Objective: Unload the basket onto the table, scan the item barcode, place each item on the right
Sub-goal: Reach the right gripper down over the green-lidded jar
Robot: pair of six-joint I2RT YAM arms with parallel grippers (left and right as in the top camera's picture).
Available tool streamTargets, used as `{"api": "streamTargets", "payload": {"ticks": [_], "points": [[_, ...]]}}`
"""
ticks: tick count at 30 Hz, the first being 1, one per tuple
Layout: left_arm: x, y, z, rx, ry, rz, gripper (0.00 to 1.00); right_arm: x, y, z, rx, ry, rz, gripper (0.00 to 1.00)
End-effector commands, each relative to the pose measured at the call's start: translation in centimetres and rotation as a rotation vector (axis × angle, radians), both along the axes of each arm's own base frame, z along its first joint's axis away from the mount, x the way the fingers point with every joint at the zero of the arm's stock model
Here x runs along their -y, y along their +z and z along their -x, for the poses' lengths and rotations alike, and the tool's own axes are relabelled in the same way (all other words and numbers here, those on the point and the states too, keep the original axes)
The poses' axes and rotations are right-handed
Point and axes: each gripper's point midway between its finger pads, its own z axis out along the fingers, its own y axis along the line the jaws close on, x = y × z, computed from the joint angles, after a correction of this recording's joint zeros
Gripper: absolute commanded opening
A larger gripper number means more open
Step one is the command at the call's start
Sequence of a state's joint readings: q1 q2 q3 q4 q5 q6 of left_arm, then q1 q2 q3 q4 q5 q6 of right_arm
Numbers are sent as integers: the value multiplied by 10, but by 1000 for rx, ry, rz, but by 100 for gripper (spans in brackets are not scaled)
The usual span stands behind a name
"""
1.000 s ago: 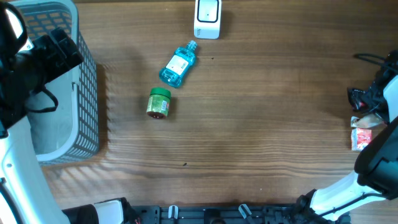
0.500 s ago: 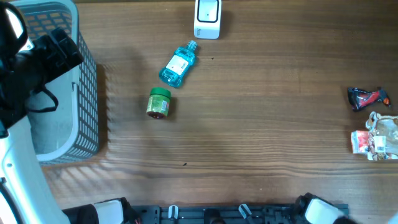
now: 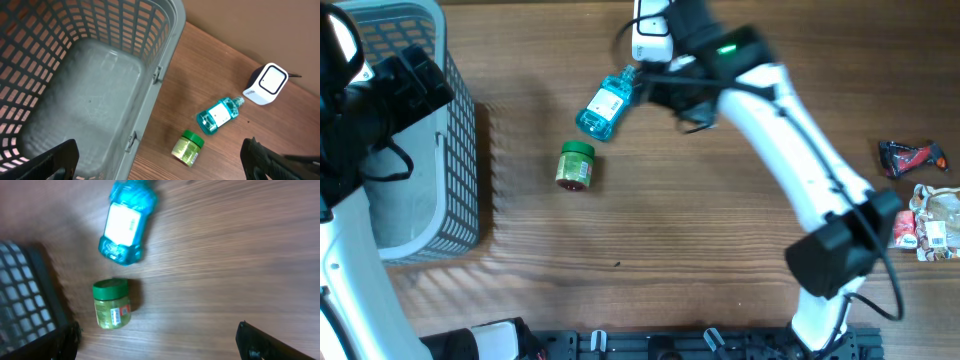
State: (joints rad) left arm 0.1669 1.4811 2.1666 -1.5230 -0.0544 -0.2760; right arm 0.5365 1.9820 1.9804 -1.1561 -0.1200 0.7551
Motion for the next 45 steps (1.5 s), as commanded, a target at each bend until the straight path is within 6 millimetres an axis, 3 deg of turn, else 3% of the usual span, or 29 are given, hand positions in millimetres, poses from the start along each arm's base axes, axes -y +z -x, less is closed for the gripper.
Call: {"api": "streamTargets", "payload": {"ticks": [1, 3, 9, 12, 16, 23, 25, 38, 42, 45], "points": [[-2, 3, 0, 10, 6, 2, 100, -27, 12, -7, 144, 96, 35, 100], [-2, 3, 0, 10, 6, 2, 100, -51, 1, -1, 126, 120, 12, 100], [-2, 3, 0, 10, 6, 3, 100, -116, -75, 15, 2, 205, -36, 100], [-2, 3, 0, 10, 6, 3, 100, -137, -94, 16, -19, 234, -88, 100], [-2, 3, 0, 10, 6, 2, 100, -138, -120, 15, -64, 199, -73, 100], [-2, 3, 0, 10, 6, 3, 100, -151, -143, 24, -101, 158, -65, 100], [-2, 3, 0, 10, 6, 2, 100, -152, -158, 28, -109, 108, -27, 100], [-2, 3, 0, 10, 6, 3, 100, -138, -161, 5, -24, -57, 37, 96], [-2, 3, 0, 10, 6, 3, 100, -140, -161, 7, -31, -49, 30, 84], [-2, 3, 0, 10, 6, 3, 100, -147, -163, 14, -48, -24, 20, 84]]}}
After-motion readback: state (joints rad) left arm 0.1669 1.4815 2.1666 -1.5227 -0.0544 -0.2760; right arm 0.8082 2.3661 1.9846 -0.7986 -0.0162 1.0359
